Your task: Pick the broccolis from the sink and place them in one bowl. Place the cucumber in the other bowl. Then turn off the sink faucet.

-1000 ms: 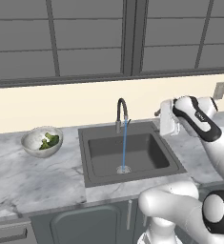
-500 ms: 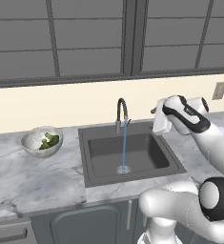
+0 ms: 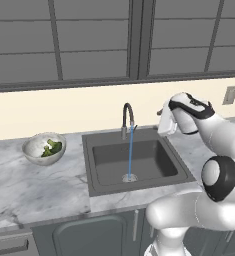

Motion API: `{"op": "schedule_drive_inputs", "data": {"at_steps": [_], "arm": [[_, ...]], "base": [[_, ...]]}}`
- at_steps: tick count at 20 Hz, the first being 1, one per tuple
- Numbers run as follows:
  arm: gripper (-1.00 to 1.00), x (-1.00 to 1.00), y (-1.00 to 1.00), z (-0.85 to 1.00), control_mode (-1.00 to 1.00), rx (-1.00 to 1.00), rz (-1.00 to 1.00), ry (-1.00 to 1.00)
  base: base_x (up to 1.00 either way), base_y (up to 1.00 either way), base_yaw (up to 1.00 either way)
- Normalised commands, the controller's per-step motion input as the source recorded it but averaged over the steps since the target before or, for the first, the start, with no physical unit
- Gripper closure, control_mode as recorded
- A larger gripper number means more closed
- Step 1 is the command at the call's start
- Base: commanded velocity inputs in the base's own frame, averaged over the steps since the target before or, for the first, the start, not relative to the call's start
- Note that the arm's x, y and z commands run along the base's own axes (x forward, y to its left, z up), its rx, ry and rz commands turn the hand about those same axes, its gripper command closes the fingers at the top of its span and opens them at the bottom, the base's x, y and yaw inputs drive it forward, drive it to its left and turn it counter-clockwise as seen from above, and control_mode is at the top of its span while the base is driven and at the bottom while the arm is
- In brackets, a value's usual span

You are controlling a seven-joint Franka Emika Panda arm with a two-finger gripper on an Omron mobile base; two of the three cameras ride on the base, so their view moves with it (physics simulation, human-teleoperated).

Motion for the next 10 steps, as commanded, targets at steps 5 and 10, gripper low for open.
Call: {"op": "schedule_drive_inputs", "data": {"at_steps": [5, 10], "arm": [[-1.00, 0.26, -0.04, -0.05, -1.00, 0.00, 0.00, 0.00], [-1.00, 0.15, -0.11, -0.18, -1.00, 0.00, 0.00, -0.01]], "base": [[0.00, 0.00, 0.00], [0.00, 0.00, 0.00]]}}
